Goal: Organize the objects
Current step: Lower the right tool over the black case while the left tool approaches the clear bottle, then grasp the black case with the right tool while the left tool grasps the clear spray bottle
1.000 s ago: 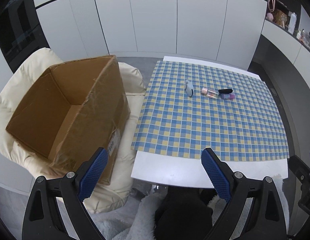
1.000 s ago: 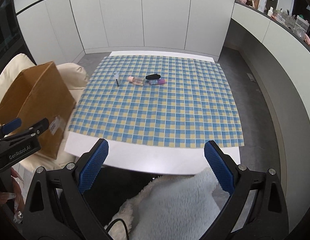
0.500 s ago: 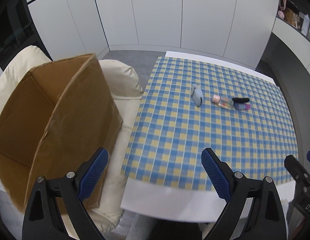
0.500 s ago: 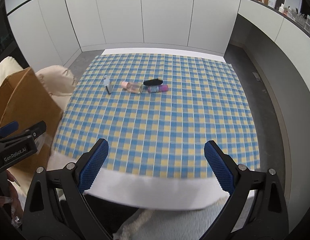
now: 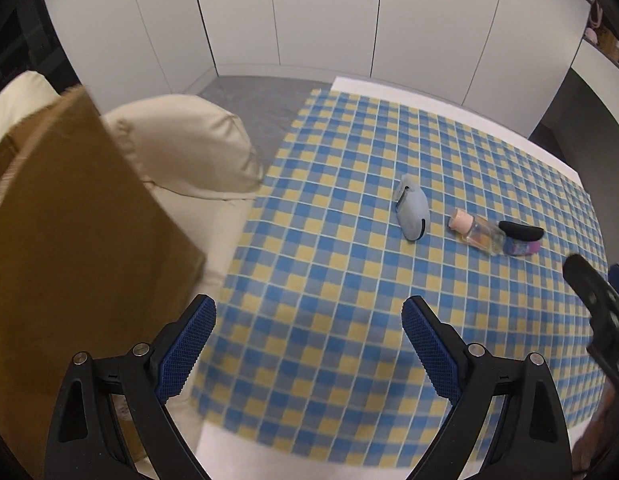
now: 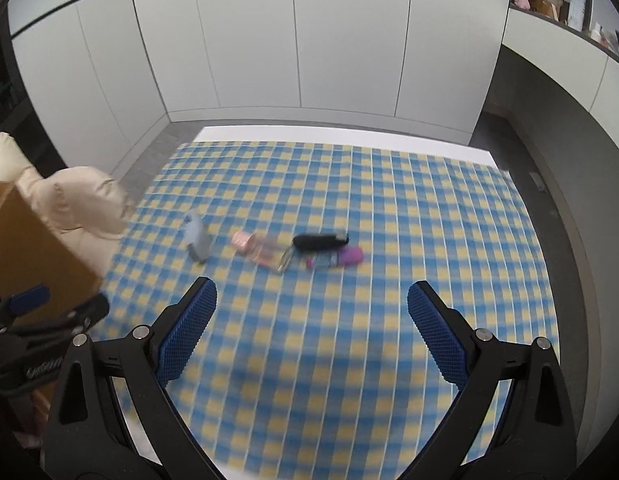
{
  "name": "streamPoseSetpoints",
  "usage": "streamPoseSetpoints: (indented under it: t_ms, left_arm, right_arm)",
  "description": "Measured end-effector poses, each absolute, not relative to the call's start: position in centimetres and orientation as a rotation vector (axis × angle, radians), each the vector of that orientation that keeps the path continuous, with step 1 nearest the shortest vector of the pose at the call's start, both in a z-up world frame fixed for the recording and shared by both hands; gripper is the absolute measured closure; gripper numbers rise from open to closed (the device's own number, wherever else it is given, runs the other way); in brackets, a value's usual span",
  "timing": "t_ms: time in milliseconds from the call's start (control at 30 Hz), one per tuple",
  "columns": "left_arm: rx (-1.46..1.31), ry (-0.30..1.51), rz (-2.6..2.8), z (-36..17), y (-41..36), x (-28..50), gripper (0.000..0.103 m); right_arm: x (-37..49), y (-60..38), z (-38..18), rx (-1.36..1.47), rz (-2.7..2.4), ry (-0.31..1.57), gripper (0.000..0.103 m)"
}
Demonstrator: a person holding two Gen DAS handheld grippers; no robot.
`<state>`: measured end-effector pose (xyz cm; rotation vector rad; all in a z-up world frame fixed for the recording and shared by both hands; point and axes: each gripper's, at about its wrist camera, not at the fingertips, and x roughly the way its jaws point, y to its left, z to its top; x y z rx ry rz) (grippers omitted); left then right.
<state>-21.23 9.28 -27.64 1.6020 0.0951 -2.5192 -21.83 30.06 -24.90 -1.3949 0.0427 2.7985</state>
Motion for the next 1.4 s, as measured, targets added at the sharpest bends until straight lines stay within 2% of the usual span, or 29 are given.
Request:
streamPoseSetpoints:
  t_ms: [233,500,600,633,667,733,767,833,867,1033,1100,1167,1233,1267,1400]
  left_arm:
    - [1.641,0.129,-2.518,-30.4,10.6,-23.7,0.008]
    - [1.656,0.121,-2.528,-31.9,11.2,-25.8,0.008]
    - [1.65,0.073,-2.54,-32.1,11.7,-26.0,0.008]
    - [1.648,0.059,-2.547,-32.0,11.8,-26.1,0.008]
    - [1.645,0.048,-2.557,-32.0,12.0,-26.1,0.008]
    - [1.636,0.043,-2.566,-31.9,12.1,-26.2,0.008]
    - [1.631,0.045,-2.571,-31.9,12.1,-26.3,0.008]
    - [1.622,0.047,-2.579,-31.9,12.2,-26.5,0.008]
    - [1.614,0.047,-2.59,-31.9,12.4,-26.6,0.008]
    - [1.591,0.022,-2.619,-31.8,13.4,-27.1,0.008]
    - [1.592,0.024,-2.618,-31.8,13.8,-27.4,0.008]
    - [1.595,0.057,-2.619,-31.9,14.0,-28.0,0.008]
    - [1.596,0.072,-2.619,-31.9,14.1,-28.3,0.008]
    - [1.593,0.071,-2.621,-32.0,14.3,-28.6,0.008]
    - [1.589,0.057,-2.621,-32.5,14.7,-29.2,0.008]
  right_arm:
    - [-27.8,32.8,-30.4,-1.454,2.7,0.22,0.006]
    - [-31.1,31.6,-33.6,-1.475,2.659,0.115,0.011]
    - [-31.2,30.8,-34.2,-1.493,2.651,0.07,0.03]
    - [-31.3,30.5,-34.6,-1.503,2.643,0.038,0.042]
    - [-31.4,30.2,-34.9,-1.513,2.64,0.01,0.049]
    - [-31.4,30.0,-35.3,-1.512,2.653,-0.001,0.054]
    - [-31.3,29.9,-35.3,-1.498,2.667,0.011,0.062]
    - [-31.2,29.9,-35.3,-1.489,2.671,0.015,0.071]
    - [-31.3,29.9,-35.3,-1.487,2.675,0.02,0.073]
    - [-30.7,30.9,-35.0,-1.492,2.71,0.068,0.072]
    - [-30.5,31.6,-34.9,-1.494,2.733,0.117,0.063]
    - [-30.3,32.5,-34.7,-1.471,2.746,0.141,0.044]
    - [-30.4,33.6,-34.4,-1.432,2.762,0.143,0.037]
    - [-30.5,34.0,-34.1,-1.413,2.777,0.135,0.033]
    - [-31.7,34.6,-34.4,-1.412,2.779,0.079,0.033]
